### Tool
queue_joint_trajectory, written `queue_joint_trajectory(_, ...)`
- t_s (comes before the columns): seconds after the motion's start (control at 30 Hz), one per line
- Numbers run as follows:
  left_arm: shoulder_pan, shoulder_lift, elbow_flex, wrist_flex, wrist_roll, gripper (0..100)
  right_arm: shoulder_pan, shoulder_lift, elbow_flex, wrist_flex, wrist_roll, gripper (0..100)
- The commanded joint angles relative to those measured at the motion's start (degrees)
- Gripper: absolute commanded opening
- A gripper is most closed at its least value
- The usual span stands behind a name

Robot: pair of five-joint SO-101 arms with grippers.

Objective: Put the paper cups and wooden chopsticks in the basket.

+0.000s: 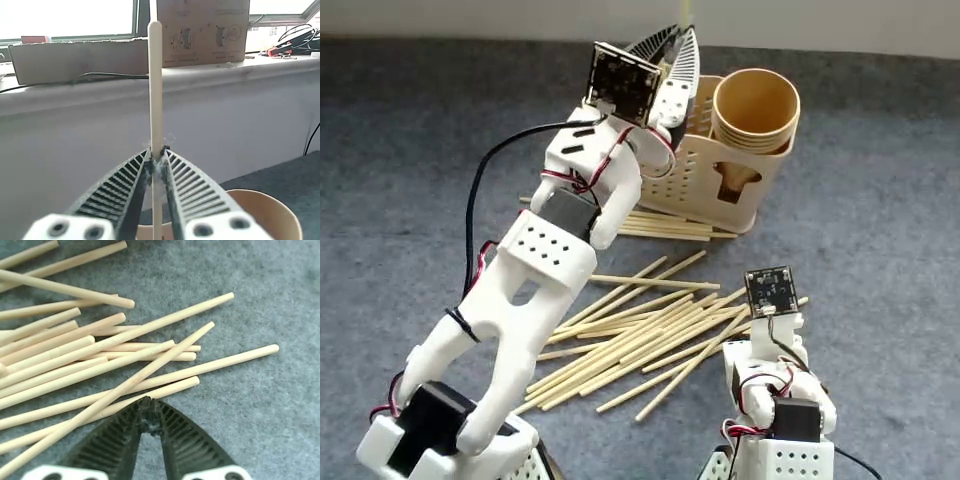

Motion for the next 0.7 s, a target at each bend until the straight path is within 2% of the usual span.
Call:
queue_joint_trajectory(0.0, -0.2, -0.5, -1.3, 0.2, 0.2, 3, 0.5, -0.7, 8.8, 0.0, 0.5, 0.6)
queue_joint_trajectory(0.17, -0.5, -0.6, -5.5, 14.2, 0.2, 12, 0.5, -0.7, 8.8, 0.0, 0.5, 0.6)
queue_joint_trajectory(0.47, -2.1, -0.7, -16.4, 38.0, 0.3, 12, 0.5, -0.7, 8.8, 0.0, 0.5, 0.6)
queue_joint_trajectory(0.67, -1.8, -0.7, -22.9, 57.9, 0.2, 12, 0.5, -0.7, 8.8, 0.0, 0.5, 0.6)
